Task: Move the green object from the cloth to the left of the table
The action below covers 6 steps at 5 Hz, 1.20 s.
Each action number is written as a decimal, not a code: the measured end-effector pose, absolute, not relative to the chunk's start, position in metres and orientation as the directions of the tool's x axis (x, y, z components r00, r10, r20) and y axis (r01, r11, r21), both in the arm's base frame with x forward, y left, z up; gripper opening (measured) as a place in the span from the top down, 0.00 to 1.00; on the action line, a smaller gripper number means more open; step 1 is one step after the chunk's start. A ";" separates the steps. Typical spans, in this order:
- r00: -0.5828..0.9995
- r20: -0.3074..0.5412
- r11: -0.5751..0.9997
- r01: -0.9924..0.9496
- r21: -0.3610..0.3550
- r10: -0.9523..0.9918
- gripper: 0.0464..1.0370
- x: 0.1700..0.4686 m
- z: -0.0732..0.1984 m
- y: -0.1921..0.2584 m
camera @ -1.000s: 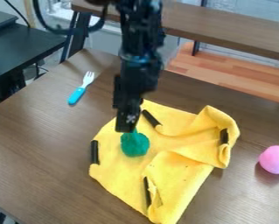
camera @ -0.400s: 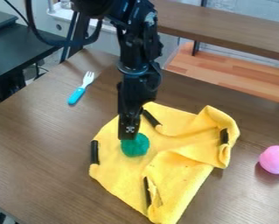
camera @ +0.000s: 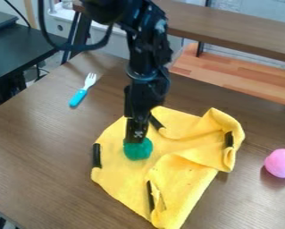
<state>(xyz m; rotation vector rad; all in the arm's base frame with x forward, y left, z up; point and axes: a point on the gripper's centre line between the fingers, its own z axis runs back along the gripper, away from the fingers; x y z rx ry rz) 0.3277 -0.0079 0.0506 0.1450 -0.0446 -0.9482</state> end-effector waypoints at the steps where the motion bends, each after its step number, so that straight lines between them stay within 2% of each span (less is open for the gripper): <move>1: 0.594 -0.057 0.582 0.800 0.148 -0.802 0.04 0.332 0.036 -0.006; 2: 0.601 -0.099 0.586 0.797 0.145 -0.793 0.09 0.331 0.023 -0.001; 3: 0.595 -0.115 0.574 0.800 0.174 -0.795 0.40 0.333 0.024 -0.002; 4: 0.583 -0.112 0.563 0.810 0.165 -0.805 0.67 0.331 0.027 -0.005; 5: 0.599 -0.081 0.585 0.798 0.144 -0.797 0.73 0.328 0.041 -0.008; 6: 0.602 -0.080 0.591 0.796 0.130 -0.794 0.73 0.326 0.049 -0.006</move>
